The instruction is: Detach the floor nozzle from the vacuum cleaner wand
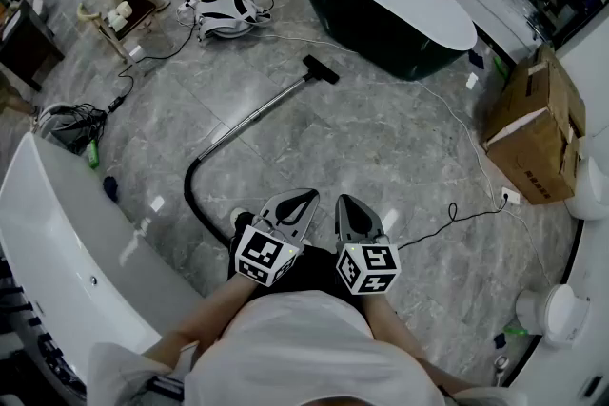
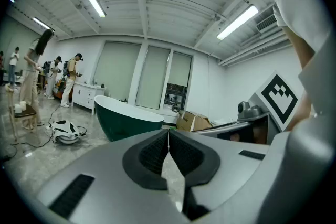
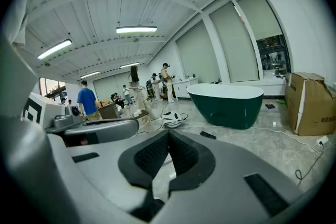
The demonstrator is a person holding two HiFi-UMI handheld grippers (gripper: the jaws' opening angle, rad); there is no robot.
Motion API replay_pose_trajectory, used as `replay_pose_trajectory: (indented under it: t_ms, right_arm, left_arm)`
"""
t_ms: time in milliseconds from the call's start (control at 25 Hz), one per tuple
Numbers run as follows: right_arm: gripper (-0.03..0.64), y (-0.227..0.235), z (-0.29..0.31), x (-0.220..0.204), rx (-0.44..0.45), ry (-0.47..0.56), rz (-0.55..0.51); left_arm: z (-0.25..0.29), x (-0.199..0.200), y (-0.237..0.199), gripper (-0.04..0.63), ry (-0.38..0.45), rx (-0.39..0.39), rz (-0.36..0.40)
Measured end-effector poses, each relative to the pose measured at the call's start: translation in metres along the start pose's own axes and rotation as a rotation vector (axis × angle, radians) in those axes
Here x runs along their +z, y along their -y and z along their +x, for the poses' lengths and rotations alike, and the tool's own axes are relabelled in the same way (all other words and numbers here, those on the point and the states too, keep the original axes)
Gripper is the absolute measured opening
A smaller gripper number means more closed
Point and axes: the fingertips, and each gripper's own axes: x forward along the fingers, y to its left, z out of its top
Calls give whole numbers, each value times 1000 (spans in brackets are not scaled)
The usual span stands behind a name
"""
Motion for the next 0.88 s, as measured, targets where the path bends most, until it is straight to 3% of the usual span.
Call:
replay_pose_trajectory:
  t_ms: [480,880]
  right_arm:
    - [14,3,-1,-1,-8,-14,-21]
    - [15,2,-8,-2,42,35,54]
  left_arm:
    - [-1,-12,-6,11,-38,24,-44]
    - [-9,-23,1,12,-55,36,-39]
